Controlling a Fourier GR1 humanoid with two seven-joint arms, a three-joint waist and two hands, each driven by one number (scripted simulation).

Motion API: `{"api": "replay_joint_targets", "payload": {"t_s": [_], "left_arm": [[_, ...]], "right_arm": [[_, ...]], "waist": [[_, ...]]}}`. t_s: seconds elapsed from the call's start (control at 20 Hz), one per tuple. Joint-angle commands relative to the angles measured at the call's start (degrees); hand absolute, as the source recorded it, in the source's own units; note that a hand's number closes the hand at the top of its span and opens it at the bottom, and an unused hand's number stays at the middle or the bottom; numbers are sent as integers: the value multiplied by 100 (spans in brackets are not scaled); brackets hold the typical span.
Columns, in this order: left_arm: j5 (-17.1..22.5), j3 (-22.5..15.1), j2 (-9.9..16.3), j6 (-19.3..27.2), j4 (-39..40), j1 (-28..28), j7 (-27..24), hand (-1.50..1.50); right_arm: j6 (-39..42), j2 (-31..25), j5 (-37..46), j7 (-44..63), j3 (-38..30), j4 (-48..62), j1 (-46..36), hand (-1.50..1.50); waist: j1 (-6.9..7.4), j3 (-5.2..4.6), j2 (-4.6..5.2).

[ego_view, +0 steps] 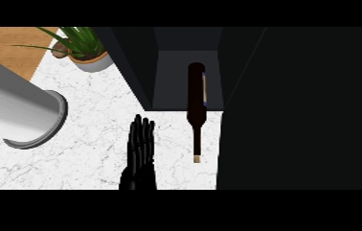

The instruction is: Pick up the wine, place it into the cabinet and close the cabinet

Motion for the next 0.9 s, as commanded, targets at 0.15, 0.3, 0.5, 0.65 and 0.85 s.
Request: {"api": "replay_joint_targets", "payload": {"t_s": [0.15, 0.3, 0.5, 0.65, 0.85], "left_arm": [[-175, -200, 825, -305, -976, 582, 105, -150], [-175, -147, 1110, -613, -1225, 948, -114, -150], [-205, -134, 1620, -808, -1634, 1294, -76, -150], [63, 242, 2022, -1142, -2025, 1481, -22, -150], [290, 545, 2222, -1349, -2159, 1708, -71, -150]], "right_arm": [[256, 176, -300, 299, 618, -552, 455, 150], [462, -59, -594, 396, 387, -495, 296, 150], [952, -194, -719, 19, 231, -690, 817, 150], [987, -155, -943, 118, 377, -594, 775, 150], [594, 32, -1353, 958, 889, -865, 855, 150]], "waist": [[-4, -2, -2], [2, -3, 5], [-23, 1, -1], [-10, -2, 1], [-4, -10, -11]]}}
